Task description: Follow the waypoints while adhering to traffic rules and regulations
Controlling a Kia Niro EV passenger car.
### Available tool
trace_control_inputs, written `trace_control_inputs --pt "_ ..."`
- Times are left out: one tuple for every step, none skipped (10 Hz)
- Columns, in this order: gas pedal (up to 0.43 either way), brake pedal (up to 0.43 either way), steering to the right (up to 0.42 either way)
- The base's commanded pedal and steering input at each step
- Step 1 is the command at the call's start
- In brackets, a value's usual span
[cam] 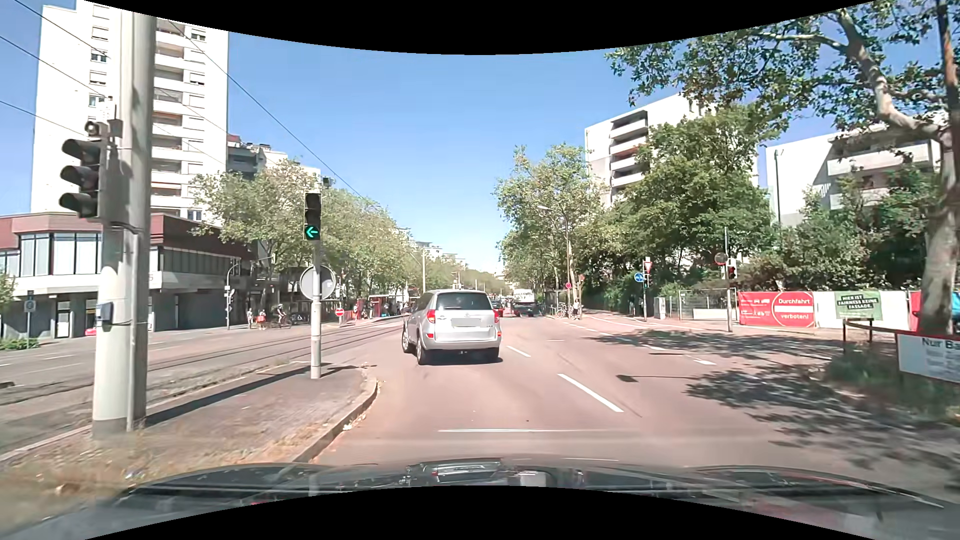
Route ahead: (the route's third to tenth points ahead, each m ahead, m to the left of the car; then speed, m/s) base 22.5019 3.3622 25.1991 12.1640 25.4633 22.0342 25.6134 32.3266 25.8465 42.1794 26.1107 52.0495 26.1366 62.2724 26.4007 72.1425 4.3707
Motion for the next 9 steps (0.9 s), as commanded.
trace_control_inputs --pt "0.110 0.000 -0.003" --pt "0.110 0.000 -0.011" --pt "0.110 0.000 -0.019" --pt "0.110 0.000 -0.020" --pt "0.098 0.000 -0.010" --pt "0.098 0.000 -0.003" --pt "0.087 0.000 -0.011" --pt "0.087 0.000 -0.034" --pt "0.087 0.000 -0.057"
